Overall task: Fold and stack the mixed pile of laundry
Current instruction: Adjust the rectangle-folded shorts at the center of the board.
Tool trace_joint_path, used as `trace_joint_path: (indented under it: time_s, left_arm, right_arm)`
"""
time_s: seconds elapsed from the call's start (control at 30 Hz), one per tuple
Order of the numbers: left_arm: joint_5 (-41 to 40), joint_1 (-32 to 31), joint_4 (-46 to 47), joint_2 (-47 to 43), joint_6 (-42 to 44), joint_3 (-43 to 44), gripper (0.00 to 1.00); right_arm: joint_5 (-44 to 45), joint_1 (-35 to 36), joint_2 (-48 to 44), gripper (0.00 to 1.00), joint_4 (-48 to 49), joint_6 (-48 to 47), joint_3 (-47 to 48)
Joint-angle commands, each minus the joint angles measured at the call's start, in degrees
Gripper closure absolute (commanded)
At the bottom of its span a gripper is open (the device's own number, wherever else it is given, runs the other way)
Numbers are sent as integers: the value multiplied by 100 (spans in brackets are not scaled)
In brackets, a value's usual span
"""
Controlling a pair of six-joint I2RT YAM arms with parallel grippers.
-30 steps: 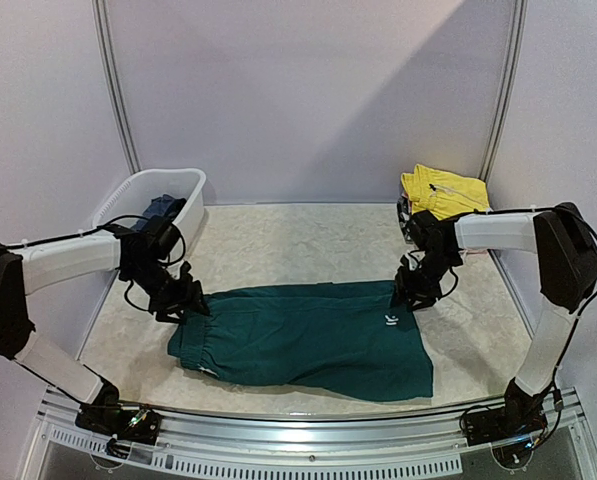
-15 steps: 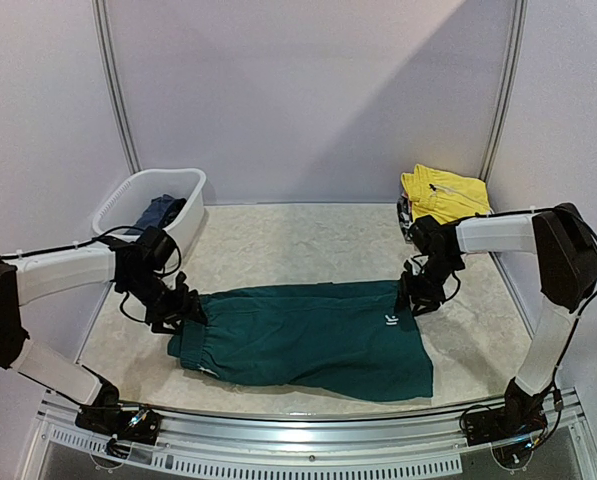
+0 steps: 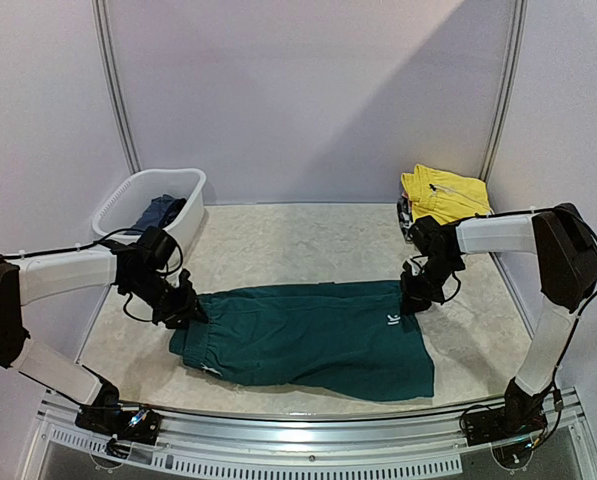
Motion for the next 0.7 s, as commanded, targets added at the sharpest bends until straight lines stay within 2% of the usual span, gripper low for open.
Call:
trace_joint_path:
  time_s: [0.0,0.1,0.23,0.4,0.53,0.67]
  left_arm:
    - [168,46,210,-19,-161,-40,97]
    - [138,47,-31,-93,-211,115,100]
    - [-95,44,-996,-326,-158,676,100]
    - [-155,56,-1691,-699,-166,1282,100]
    - [-298,116,-1863,-783,-145,1561,100]
    - [-287,260,-1610,-344,-65,1662,100]
  right_arm:
    - [-55,-28,-108,100,-129,-6,106]
    - [75,-26,-216,100,-427,-25,183]
    - [458,-34,-552,100,-1111,-60,442]
    - [668,-26,-1144,100,-1784,39,717]
    - [925,-27,-1490,100,-1969,143,925]
    - [1041,-26,-1247,100,-1823,142,1286]
